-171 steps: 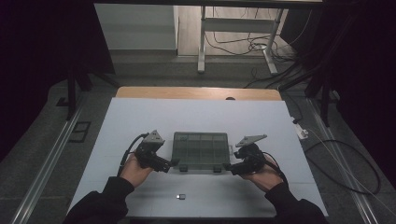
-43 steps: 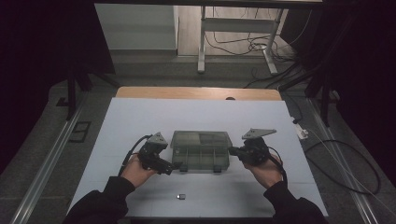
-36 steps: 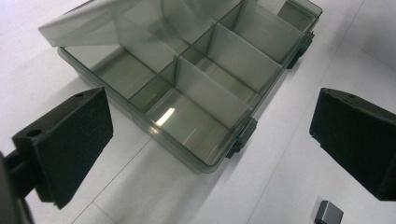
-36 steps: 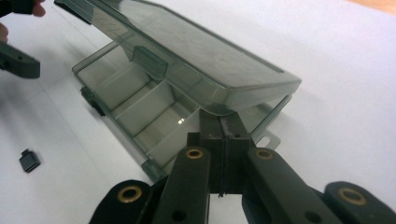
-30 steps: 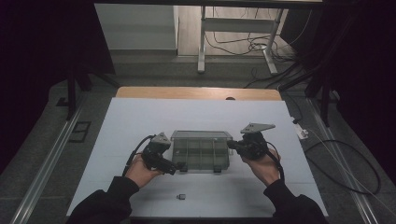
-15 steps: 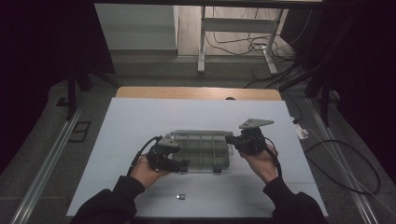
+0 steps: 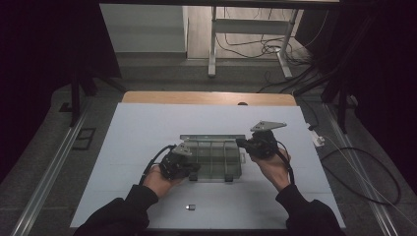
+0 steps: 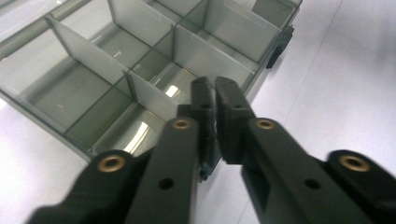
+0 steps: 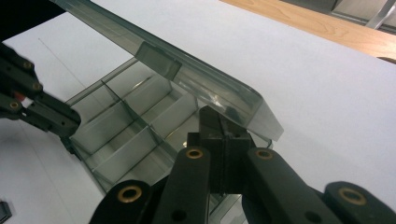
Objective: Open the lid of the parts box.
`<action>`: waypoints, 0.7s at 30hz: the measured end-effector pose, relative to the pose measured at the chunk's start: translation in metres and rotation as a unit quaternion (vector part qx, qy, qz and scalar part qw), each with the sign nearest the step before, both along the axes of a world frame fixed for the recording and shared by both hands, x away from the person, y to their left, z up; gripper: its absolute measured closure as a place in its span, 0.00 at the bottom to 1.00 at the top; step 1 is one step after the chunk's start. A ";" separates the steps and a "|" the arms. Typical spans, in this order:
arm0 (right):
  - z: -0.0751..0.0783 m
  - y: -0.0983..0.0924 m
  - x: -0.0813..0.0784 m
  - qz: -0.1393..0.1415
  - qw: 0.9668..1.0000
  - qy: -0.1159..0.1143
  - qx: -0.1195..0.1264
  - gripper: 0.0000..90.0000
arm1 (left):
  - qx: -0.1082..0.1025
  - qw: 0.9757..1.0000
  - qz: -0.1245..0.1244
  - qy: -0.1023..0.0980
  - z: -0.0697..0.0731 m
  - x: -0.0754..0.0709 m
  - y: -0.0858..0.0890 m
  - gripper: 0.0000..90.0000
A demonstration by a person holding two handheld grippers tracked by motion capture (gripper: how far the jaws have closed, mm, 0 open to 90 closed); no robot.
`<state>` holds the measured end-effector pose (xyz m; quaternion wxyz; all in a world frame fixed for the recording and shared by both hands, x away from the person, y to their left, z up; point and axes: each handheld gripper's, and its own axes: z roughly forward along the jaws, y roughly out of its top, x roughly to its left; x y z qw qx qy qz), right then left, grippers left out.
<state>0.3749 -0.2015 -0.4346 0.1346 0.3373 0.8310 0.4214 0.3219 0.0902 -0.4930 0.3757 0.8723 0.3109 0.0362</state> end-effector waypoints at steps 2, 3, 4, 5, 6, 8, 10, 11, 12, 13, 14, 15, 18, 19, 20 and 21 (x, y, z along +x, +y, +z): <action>0.000 0.000 0.001 0.000 1.000 -0.001 0.001 0.99 | 0.004 1.000 -0.002 0.000 -0.002 0.000 -0.002 0.99; 0.000 0.000 0.002 -0.002 1.000 -0.002 0.001 0.99 | 0.006 1.000 -0.004 0.000 -0.002 0.000 -0.003 0.99; 0.000 0.001 0.003 -0.001 1.000 -0.002 0.001 0.99 | 0.008 1.000 -0.004 0.000 -0.003 0.000 -0.003 0.99; 0.000 0.001 0.003 -0.002 1.000 -0.002 0.000 0.99 | 0.009 1.000 -0.005 0.000 -0.003 0.000 -0.004 0.99; 0.000 0.001 0.004 -0.003 1.000 -0.002 0.001 0.99 | 0.009 1.000 -0.005 -0.001 -0.004 0.000 -0.004 0.99; 0.000 0.002 0.006 -0.005 1.000 -0.003 0.001 0.99 | 0.013 1.000 -0.007 -0.006 -0.004 0.000 -0.005 0.99; -0.001 0.002 0.008 -0.006 1.000 -0.003 0.001 0.99 | 0.014 1.000 -0.010 -0.008 -0.004 -0.001 -0.006 0.99; -0.001 0.002 0.009 -0.007 1.000 -0.004 0.001 0.99 | 0.015 1.000 -0.011 -0.010 -0.005 -0.001 -0.006 0.99; -0.002 0.003 0.010 -0.008 1.000 -0.005 -0.001 0.99 | 0.015 1.000 -0.012 -0.011 -0.005 -0.001 -0.006 0.99; -0.002 0.003 0.011 -0.008 1.000 -0.006 -0.001 0.99 | 0.015 1.000 -0.013 -0.013 -0.005 -0.002 -0.006 0.99; -0.003 0.003 0.012 -0.009 1.000 -0.007 0.000 0.99 | 0.015 1.000 -0.013 -0.013 -0.005 -0.002 -0.006 0.99; -0.003 0.004 0.013 -0.011 1.000 -0.008 0.000 0.99 | 0.012 1.000 -0.013 -0.013 -0.006 -0.002 -0.005 0.99; -0.004 0.004 0.015 -0.012 1.000 -0.009 -0.002 0.99 | 0.010 1.000 -0.014 -0.014 -0.006 -0.002 -0.005 0.99; -0.004 0.005 0.015 -0.013 1.000 -0.010 -0.002 0.99 | 0.010 1.000 -0.015 -0.014 -0.006 -0.002 -0.005 0.99; -0.004 0.005 0.016 -0.013 1.000 -0.011 -0.001 0.99 | 0.010 1.000 -0.015 -0.015 -0.006 -0.002 -0.005 0.99; -0.004 0.005 0.017 -0.014 1.000 -0.010 -0.001 0.99 | 0.010 1.000 -0.016 -0.015 -0.006 -0.002 -0.005 0.99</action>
